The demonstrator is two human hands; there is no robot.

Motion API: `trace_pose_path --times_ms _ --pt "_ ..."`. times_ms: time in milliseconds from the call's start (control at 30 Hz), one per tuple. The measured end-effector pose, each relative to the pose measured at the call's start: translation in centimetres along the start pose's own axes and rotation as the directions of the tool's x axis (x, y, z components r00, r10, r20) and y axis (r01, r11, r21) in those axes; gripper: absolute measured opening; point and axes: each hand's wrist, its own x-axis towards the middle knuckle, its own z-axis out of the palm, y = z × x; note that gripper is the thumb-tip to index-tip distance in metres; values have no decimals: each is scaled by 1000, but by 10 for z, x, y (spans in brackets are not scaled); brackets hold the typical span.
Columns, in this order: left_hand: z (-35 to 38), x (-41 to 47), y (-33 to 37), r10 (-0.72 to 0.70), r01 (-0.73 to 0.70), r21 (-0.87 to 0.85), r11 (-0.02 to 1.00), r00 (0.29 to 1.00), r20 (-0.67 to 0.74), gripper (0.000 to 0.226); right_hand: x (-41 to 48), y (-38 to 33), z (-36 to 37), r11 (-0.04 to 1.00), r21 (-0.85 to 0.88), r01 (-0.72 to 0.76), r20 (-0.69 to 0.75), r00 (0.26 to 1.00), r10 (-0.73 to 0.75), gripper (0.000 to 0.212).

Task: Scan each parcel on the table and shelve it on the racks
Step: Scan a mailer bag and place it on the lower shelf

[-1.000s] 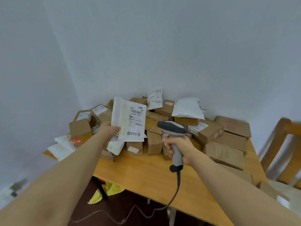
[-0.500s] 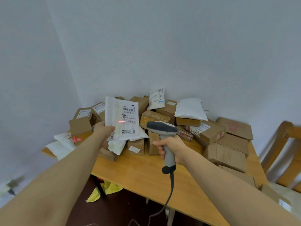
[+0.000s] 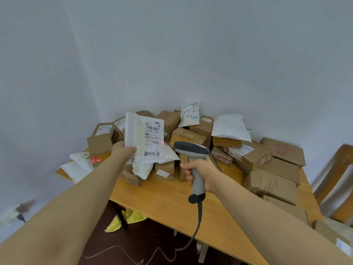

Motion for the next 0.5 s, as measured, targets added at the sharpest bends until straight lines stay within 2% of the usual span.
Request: trace_pose_path --times_ms 500 --pt "-31 10 -13 6 -6 -46 999 1000 -10 39 4 4 28 999 -34 -18 26 999 18 22"
